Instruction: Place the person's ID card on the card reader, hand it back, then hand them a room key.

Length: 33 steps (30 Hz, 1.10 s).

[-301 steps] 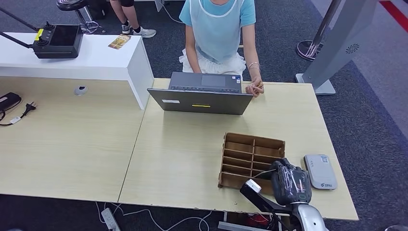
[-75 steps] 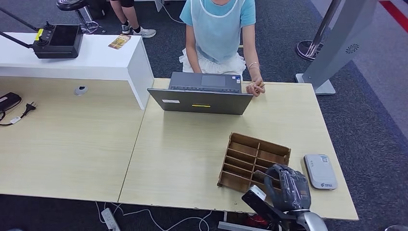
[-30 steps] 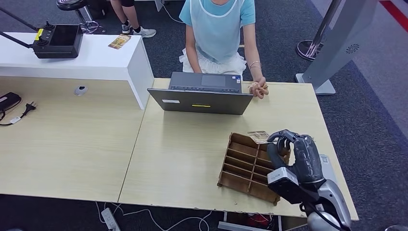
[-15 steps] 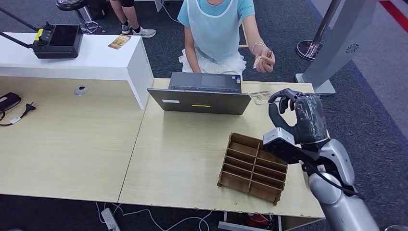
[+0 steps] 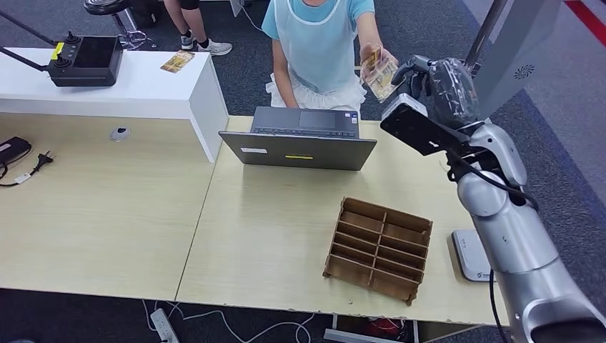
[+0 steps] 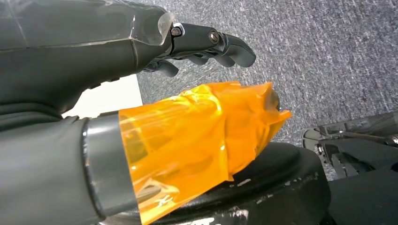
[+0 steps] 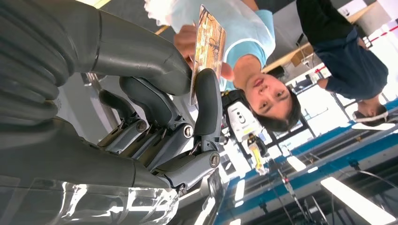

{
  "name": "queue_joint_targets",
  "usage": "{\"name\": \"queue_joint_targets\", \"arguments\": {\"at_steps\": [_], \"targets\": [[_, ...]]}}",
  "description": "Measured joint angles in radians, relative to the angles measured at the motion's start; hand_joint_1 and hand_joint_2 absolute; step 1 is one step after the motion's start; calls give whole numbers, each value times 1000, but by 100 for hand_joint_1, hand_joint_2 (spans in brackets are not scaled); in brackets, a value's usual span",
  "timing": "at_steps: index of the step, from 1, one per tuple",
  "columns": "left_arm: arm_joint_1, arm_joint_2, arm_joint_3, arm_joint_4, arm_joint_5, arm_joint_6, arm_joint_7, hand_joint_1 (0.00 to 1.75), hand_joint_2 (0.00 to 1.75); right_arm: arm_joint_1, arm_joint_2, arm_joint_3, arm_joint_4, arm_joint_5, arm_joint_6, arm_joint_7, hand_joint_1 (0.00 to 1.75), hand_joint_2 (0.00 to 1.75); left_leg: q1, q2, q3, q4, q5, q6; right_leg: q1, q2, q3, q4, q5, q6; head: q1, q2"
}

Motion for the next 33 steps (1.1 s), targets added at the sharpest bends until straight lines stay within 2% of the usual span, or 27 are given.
{"name": "queue_joint_targets", "arguments": {"at_steps": [3,8,15,17,21,24,33], "targets": [[0,0,-1,0,-3,-1,-2,0,0,-49,17,9,73,-14,14,2,161,175,0,0,0,0,0,0,0,0,0,0,0,0,0,0],[0,0,-7,0,-11,-3,-2,0,0,-128,45,23,206,-20,21,18,136,175,0,0,0,0,0,0,0,0,0,0,0,0,0,0],[0,0,-19,0,-16,-4,-2,0,0,-232,82,37,404,-8,24,54,142,175,0,0,0,0,0,0,0,0,0,0,0,0,0,0],[-1,0,-23,0,-17,-4,-2,0,0,-256,92,39,452,0,23,63,134,175,0,0,0,0,0,0,0,0,0,0,0,0,0,0],[-1,0,-29,0,-17,-5,-2,0,0,-293,109,44,527,18,12,77,17,175,0,0,0,0,0,0,0,0,0,0,0,0,0,0],[-1,0,-31,0,-17,-6,-2,0,0,-306,116,47,564,32,-1,84,0,175,0,0,0,0,0,0,0,0,0,0,0,0,0,0],[-1,0,-31,0,-17,-7,1,0,0,-303,120,42,592,35,-37,83,0,175,0,0,0,0,0,0,0,0,-1,0,0,0,0,0]]}}
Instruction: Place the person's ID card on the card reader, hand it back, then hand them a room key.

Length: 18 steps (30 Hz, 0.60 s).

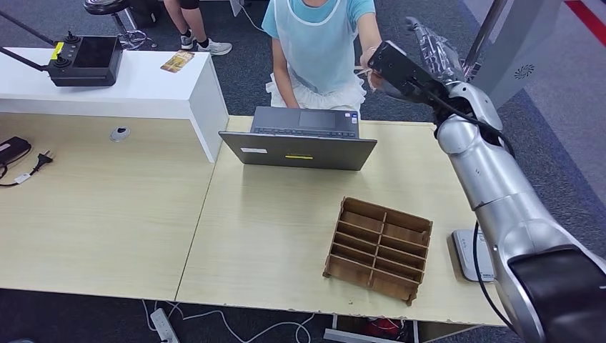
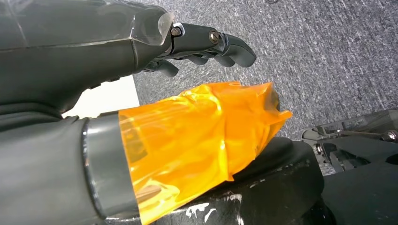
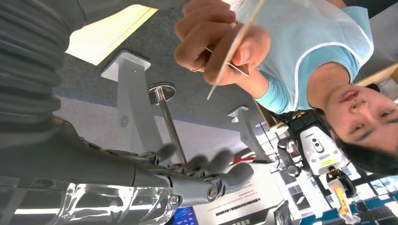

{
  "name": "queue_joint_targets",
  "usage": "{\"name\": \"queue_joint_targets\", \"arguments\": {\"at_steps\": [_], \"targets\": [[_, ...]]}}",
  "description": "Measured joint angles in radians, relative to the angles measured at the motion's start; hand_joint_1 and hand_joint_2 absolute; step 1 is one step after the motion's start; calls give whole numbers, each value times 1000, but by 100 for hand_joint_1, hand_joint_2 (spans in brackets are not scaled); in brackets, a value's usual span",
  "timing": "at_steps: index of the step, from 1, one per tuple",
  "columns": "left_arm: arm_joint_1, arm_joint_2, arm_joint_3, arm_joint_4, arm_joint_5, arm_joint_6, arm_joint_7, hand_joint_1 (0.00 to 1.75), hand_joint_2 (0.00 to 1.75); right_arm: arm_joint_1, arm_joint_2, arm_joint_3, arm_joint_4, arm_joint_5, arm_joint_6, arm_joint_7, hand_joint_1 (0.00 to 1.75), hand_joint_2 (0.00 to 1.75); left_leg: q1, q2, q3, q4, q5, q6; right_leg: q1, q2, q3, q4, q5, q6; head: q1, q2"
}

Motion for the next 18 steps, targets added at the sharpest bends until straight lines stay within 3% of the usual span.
{"name": "queue_joint_targets", "arguments": {"at_steps": [13,18], "targets": [[2,0,0,0,3,4,9,0,0,84,-11,-96,-137,-19,-99,-19,0,175,0,0,0,0,0,0,0,0,0,0,0,0,0,0],[3,0,0,0,11,11,18,0,0,157,-20,-165,-248,-133,-136,-19,0,175,0,0,0,0,0,0,0,0,0,0,0,0,0,0]]}}
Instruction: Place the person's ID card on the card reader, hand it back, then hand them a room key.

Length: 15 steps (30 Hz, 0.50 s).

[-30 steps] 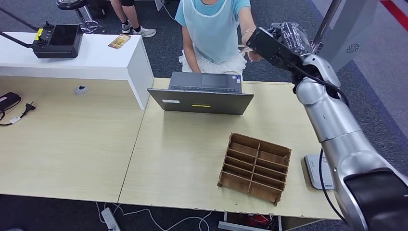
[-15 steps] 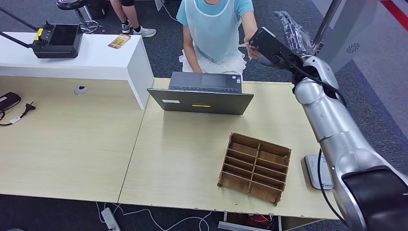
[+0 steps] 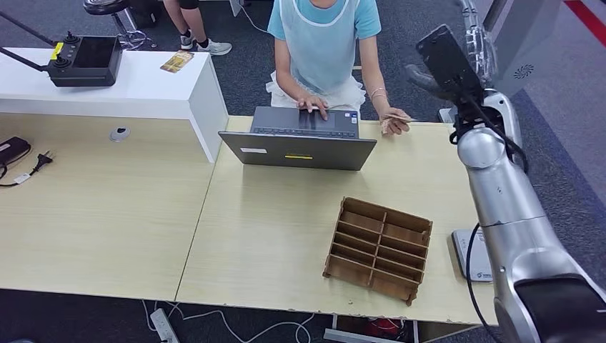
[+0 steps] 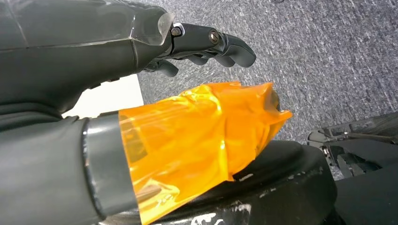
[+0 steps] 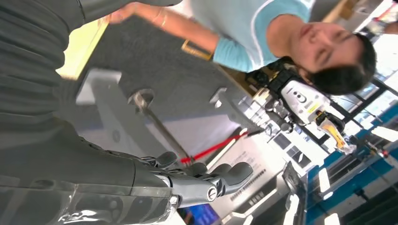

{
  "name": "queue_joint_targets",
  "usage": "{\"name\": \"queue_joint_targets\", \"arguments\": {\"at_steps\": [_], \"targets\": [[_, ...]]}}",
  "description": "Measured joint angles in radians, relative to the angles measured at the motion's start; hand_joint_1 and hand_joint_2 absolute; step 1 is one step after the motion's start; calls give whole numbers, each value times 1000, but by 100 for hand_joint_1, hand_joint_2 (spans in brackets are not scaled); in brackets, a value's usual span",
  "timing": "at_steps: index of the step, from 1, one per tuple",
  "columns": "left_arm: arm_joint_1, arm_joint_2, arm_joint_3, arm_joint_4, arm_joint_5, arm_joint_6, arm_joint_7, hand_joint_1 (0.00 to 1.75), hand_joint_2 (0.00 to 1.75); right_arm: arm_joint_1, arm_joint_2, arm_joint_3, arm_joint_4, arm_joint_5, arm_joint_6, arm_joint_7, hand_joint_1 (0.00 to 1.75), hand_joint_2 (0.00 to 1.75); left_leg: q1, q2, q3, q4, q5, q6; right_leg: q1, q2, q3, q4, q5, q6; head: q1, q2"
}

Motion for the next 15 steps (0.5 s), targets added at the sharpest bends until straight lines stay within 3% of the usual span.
{"name": "queue_joint_targets", "arguments": {"at_steps": [4,15], "targets": [[1,0,0,0,12,6,7,0,0,93,1,-67,-117,-180,21,-13,0,175,0,0,0,0,0,0,0,0,0,0,0,0,0,0],[5,0,8,0,35,15,5,0,0,387,-45,-176,-408,-585,204,-142,0,175,0,0,0,0,-1,0,0,-1,0,0,-1,0,0,0]]}}
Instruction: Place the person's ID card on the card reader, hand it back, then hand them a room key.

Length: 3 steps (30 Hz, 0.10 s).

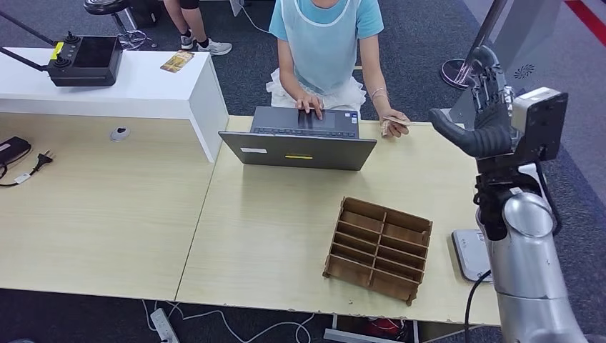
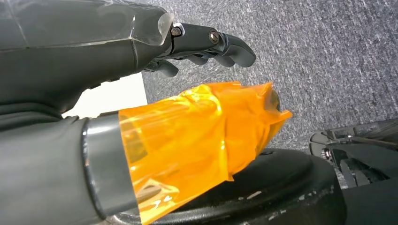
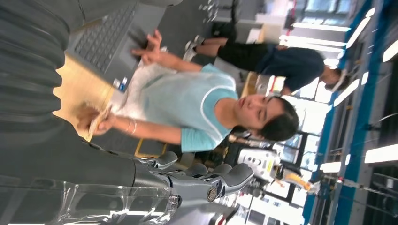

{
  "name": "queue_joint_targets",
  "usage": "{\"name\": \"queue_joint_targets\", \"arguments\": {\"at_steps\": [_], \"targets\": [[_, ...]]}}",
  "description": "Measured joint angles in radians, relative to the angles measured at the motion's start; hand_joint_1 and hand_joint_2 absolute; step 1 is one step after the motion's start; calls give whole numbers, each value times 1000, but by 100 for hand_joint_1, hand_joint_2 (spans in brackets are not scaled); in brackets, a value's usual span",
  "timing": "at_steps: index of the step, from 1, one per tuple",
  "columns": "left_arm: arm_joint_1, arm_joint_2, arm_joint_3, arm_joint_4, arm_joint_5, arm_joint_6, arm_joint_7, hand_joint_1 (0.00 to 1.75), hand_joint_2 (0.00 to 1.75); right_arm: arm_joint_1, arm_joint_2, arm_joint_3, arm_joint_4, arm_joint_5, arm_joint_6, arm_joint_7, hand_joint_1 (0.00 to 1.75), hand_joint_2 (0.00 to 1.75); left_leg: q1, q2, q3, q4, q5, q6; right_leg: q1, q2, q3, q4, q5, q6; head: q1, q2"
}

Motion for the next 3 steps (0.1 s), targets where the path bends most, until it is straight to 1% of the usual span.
{"name": "queue_joint_targets", "arguments": {"at_steps": [2,3], "targets": [[1,0,2,0,5,1,-3,0,0,67,-6,-20,-57,-59,26,-26,0,175,0,0,0,0,0,0,0,0,0,0,0,0,0,0],[1,0,2,0,6,2,-4,0,0,84,-7,-26,-72,-73,33,-33,0,175,0,0,0,0,0,0,0,0,0,0,0,0,0,0]]}}
